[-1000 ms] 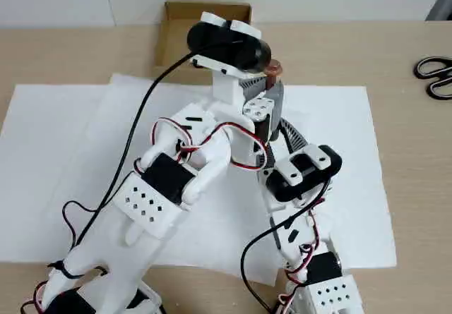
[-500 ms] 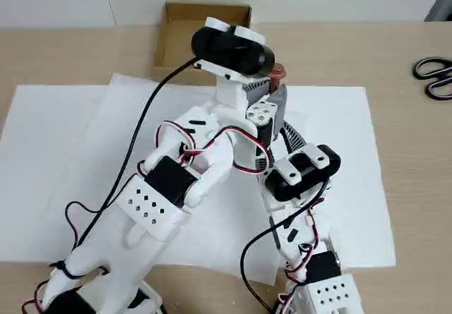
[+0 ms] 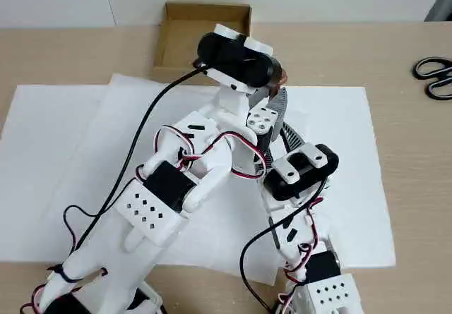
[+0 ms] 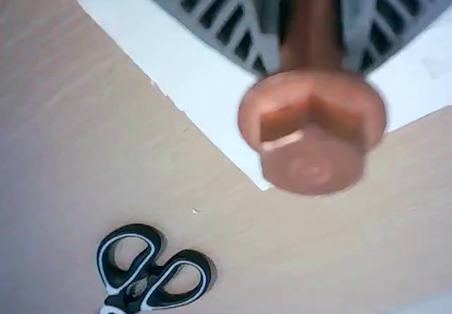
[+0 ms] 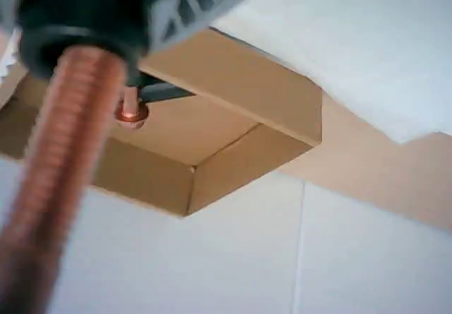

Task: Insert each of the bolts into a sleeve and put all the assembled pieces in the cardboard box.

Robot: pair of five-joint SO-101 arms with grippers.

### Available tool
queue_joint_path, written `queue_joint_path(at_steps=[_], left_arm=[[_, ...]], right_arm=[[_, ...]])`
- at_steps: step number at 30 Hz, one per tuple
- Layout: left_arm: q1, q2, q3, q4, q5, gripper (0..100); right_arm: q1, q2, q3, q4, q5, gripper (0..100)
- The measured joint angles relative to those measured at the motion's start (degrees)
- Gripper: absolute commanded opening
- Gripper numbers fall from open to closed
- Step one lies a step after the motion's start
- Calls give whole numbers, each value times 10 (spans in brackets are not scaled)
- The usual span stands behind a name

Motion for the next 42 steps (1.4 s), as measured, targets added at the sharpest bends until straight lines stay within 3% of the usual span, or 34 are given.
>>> queue_joint_path(at_steps=[15, 26, 42], left_arm=[[-1, -1, 0, 0, 19, 6], [-3, -10, 80, -114, 31, 6], [-3, -9, 76, -127, 51, 6]], right_arm=[[0, 0, 0, 0, 1, 3], [0, 0, 0, 3, 1, 3], [0, 0, 0, 3, 1, 3]])
